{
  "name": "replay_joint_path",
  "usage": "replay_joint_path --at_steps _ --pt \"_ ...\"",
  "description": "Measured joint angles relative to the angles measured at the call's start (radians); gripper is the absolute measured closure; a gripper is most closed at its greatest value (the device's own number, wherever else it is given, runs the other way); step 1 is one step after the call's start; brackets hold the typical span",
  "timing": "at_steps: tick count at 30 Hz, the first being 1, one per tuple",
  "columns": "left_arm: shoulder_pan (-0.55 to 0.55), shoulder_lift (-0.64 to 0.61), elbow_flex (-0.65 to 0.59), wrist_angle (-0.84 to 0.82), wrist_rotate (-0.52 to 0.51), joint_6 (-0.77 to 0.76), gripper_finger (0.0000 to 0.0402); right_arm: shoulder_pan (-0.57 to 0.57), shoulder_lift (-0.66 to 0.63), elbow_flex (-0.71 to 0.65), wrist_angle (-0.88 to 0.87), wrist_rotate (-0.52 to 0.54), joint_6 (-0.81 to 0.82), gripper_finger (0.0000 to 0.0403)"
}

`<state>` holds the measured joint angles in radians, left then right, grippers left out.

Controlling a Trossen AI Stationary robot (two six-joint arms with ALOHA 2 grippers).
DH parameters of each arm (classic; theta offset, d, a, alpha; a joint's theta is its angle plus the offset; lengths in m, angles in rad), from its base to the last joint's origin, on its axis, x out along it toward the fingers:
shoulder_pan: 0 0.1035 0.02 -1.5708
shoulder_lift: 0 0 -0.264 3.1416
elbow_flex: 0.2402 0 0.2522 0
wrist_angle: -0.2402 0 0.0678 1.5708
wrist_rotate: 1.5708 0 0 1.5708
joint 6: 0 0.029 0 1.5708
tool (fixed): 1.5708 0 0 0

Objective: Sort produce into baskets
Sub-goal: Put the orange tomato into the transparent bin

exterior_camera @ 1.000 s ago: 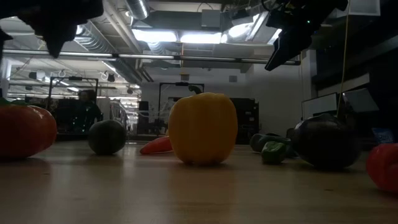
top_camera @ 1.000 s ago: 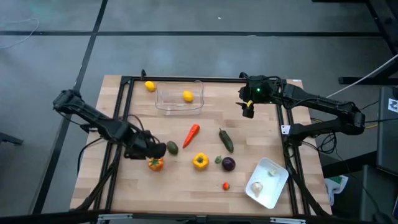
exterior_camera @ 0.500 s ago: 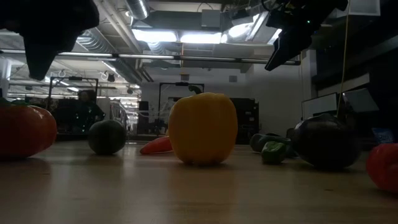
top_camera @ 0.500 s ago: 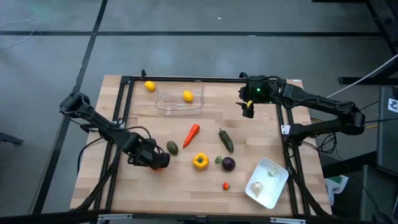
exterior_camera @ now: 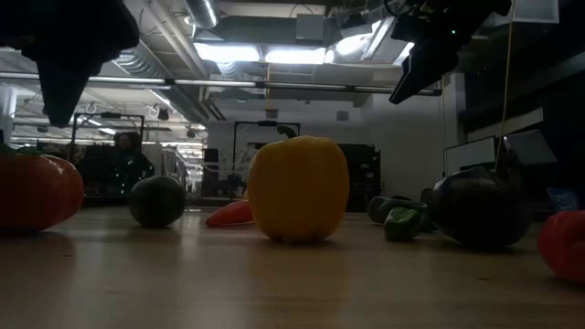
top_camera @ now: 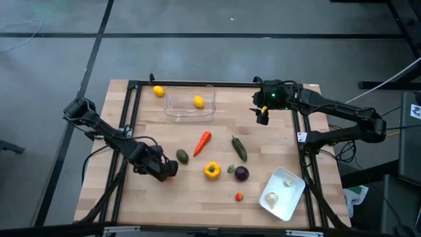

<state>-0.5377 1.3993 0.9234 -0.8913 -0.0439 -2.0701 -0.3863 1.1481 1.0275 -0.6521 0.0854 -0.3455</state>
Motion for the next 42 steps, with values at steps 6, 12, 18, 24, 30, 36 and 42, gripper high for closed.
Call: replay_joint_path --at_steps 6,12,18,24,30,36,42 --pt "0.003 0.049 0.000 0.017 -0.015 0.001 0.0003 0.000 0.000 0.000 0.000 0.000 0.000 0.0144" --pt "0.003 0.085 0.000 0.016 -0.018 0.001 0.0004 0.000 0.000 0.000 0.000 0.000 0.000 0.0144" --pt "0.003 0.122 0.000 0.017 -0.025 -0.055 0.0004 0.000 0.000 0.000 0.000 0.000 0.000 0.0144" --pt "0.003 0.138 0.000 0.025 -0.027 -0.042 0.0004 0.000 0.000 0.000 0.000 0.000 0.000 0.0144" --pt "0.015 0.140 0.000 0.025 -0.038 -0.040 0.0004 0.000 0.000 0.000 0.000 0.000 0.000 0.0144" --pt "0.016 0.191 0.000 0.021 -0.034 -0.003 0.0004 0.000 0.000 0.000 0.000 0.000 0.000 0.0144" --pt "0.029 0.211 0.000 0.036 -0.004 0.053 0.0010 0.000 0.000 0.000 0.000 0.000 0.000 0.0144"
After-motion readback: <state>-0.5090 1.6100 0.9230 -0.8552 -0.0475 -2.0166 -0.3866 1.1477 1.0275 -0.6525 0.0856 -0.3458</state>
